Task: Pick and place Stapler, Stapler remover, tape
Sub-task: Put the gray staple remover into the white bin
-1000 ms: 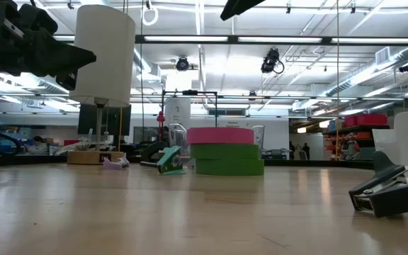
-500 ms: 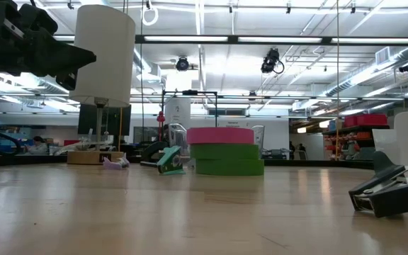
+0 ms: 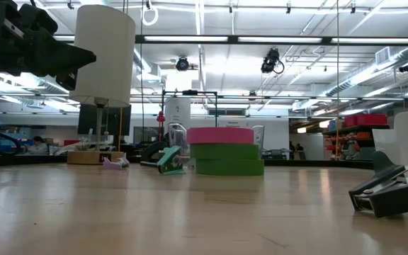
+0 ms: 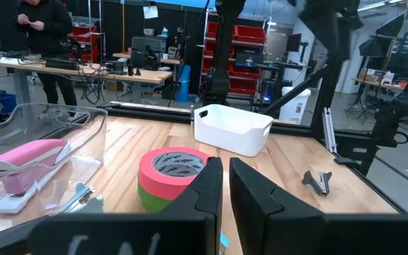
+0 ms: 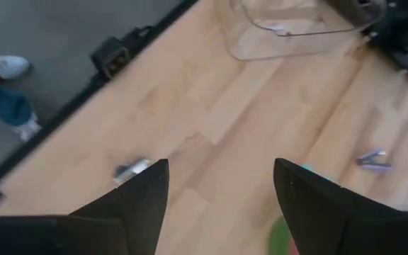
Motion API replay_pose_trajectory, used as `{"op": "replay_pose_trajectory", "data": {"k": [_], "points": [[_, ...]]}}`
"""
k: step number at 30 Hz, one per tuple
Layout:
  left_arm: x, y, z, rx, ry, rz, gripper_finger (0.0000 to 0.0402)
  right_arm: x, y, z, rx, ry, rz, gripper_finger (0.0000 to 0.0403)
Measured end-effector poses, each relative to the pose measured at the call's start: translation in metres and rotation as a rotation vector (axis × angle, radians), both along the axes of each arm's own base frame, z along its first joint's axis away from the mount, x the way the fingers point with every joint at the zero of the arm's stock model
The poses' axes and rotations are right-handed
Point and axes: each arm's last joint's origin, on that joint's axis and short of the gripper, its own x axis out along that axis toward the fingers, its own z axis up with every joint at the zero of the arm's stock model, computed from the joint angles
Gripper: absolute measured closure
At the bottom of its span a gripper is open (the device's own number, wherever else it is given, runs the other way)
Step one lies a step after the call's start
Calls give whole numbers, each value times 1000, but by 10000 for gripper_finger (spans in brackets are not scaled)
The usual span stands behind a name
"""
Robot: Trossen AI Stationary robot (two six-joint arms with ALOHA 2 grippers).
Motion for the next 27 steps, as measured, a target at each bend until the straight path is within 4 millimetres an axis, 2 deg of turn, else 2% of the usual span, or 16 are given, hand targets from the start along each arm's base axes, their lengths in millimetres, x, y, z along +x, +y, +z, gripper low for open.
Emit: {"op": "replay_pose_trajectory", "data": {"k": [5, 14, 27], "points": [[0, 0, 0, 0, 0, -1, 372, -5, 25, -9, 41, 51, -24, 149], [0, 0, 0, 0, 0, -1, 372, -1, 58, -40, 64, 166, -88, 149], [0, 0, 0, 0, 0, 0, 372, 23, 83, -102, -27, 297, -89, 149]]}}
